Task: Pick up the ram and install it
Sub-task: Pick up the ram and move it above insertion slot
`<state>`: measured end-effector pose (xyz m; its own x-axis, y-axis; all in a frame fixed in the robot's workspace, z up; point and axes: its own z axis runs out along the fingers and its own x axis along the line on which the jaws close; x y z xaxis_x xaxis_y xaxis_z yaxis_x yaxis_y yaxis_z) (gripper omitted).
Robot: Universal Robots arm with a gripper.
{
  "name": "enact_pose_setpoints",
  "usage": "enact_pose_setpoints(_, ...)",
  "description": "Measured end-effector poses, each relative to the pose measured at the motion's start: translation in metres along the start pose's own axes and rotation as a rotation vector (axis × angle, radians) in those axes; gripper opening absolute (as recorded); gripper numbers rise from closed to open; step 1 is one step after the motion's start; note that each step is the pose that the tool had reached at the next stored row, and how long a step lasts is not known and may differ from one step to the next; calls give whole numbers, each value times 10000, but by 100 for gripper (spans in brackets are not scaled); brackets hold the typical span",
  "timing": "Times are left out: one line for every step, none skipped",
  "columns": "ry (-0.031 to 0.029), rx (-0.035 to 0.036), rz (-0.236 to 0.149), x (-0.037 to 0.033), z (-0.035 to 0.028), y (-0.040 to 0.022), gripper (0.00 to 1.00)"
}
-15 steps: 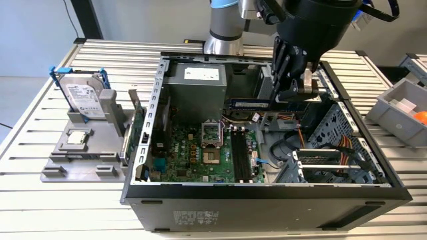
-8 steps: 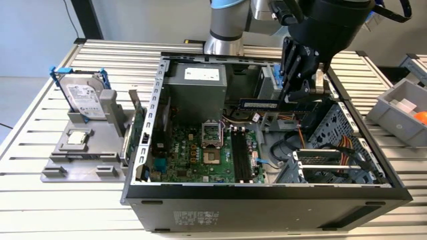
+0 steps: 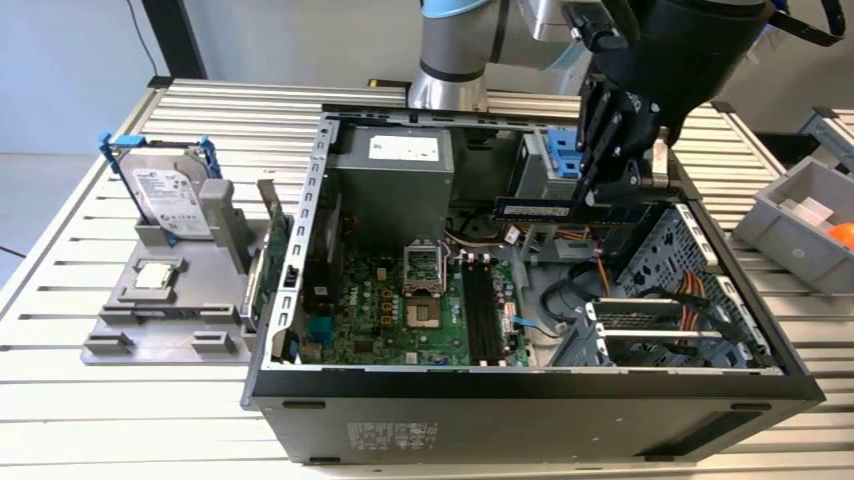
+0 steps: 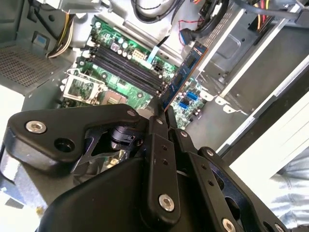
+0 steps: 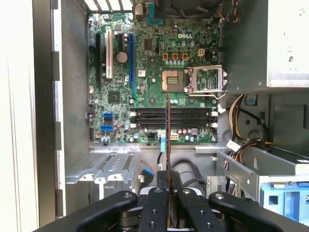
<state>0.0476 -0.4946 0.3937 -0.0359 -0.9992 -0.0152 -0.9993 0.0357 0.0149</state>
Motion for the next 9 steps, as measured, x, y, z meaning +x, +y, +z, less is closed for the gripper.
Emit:
enact_pose_setpoints(0, 0, 0, -1, 0, -14, 0)
enact_pose_setpoints(-1, 0, 0, -1, 0, -28, 0)
enact_pose_setpoints(-1, 0, 0, -2, 0, -39, 0)
enact_pose_setpoints(0, 0, 0, -2, 0, -44, 0)
enact_pose_setpoints(-1, -3, 0, -2, 0, -46, 0)
enact_pose_setpoints(-1, -6, 1, -2, 0, -46, 0)
enact_pose_setpoints(0, -9, 2, -2, 0, -46, 0)
enact_pose_setpoints(0, -12, 1, -2, -1, -46, 0)
enact_pose_setpoints(0, -14, 0, -2, -1, -46, 0)
